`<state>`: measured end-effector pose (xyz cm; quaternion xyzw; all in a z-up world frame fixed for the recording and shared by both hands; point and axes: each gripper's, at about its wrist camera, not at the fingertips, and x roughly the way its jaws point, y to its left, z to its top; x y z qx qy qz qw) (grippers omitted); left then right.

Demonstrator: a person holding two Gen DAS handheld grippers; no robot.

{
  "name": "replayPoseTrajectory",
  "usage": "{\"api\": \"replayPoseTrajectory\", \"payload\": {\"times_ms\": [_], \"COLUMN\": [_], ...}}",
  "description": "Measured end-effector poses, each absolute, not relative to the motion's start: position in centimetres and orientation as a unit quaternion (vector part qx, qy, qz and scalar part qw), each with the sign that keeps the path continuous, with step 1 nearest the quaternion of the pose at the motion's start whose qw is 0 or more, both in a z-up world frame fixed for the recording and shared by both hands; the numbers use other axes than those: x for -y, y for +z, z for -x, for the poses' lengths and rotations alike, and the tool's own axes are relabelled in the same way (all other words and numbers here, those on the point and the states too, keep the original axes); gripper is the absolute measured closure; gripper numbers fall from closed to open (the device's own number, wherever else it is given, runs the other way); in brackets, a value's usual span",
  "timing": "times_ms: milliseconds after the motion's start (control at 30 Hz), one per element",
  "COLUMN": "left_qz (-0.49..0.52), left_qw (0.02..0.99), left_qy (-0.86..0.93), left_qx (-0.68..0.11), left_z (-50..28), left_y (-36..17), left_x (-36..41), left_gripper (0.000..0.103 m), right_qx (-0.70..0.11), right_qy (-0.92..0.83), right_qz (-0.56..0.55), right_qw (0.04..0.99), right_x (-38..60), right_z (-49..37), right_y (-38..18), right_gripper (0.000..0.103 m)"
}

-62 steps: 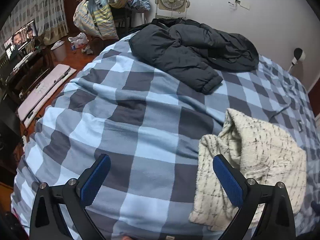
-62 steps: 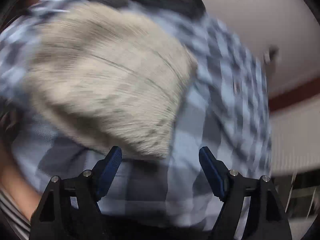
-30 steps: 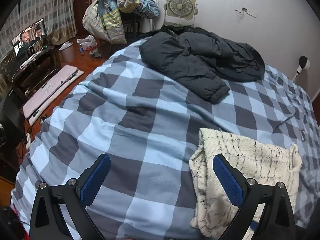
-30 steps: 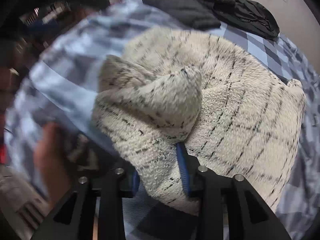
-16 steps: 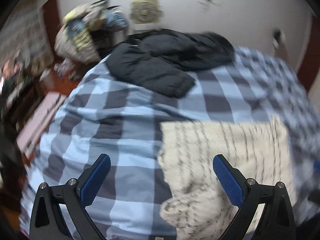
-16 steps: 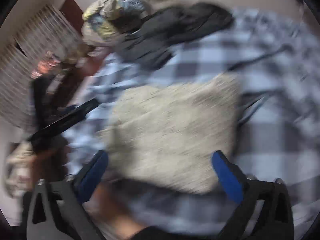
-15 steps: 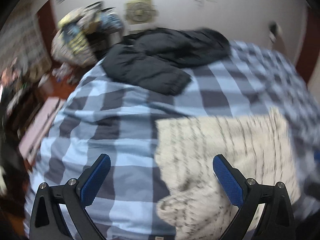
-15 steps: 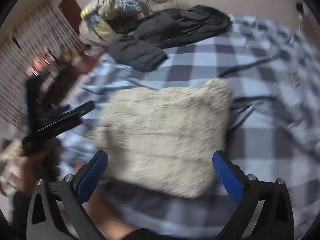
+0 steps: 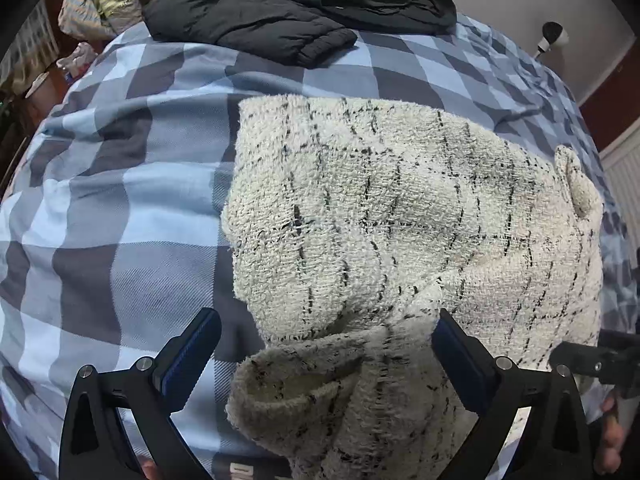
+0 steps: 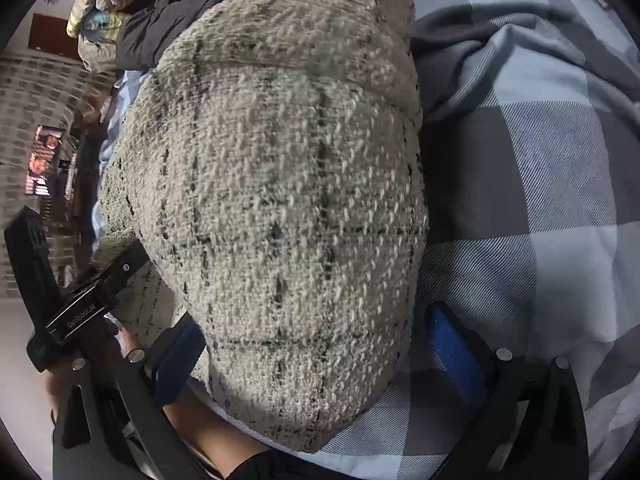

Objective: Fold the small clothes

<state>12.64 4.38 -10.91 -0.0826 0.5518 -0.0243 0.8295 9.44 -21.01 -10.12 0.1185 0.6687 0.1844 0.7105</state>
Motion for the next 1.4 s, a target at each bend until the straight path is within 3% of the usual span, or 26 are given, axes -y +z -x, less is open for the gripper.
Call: {"api": "replayPoseTrajectory", "payload": {"times_ms": [233,567,900,1167,1400], "left_qz": [0.022,0.025,0.024,0.002,0.002], "left_qw": [0.858,0.862,0.874,0.883,0.885], "left_qy": [-0.004,-0.005,0.011,0.014,0.019], "left_qx": [-0.513,-0.506,-0.486,-0.469,-0.465], "left_z": [-11.3,-10.9,-9.8,-9.7,-9.7], "left_y": [-8.4,-7.7,-6.1,-5.1,-4.9], "left_x": [-3.4,-3.8,-4.0,-3.3,-3.6], "left_gripper": [0.000,0.000,0.000,0.000,0.000], "right_qx": [-0.630,-0.545,-0.519,-0.570,-0.594], "right_qy": [0.155,0.094,0.056,0.119,0.143], "right_qz": [-0.060,-0.048,-0.067,-0.059,-0.119], "right_qw": [0.758,0.831,0.850,0.811,0.783], "right_x": [21.4,28.6,28.5,26.0,25.7], "right_z": [-7.0,-4.2,-5.8,-7.4,-9.7], "right_y": [-5.3,1.4,0.0,-2.7,-4.9], "right_gripper": [0.001,0.001,0.001,0.001,0.001]}}
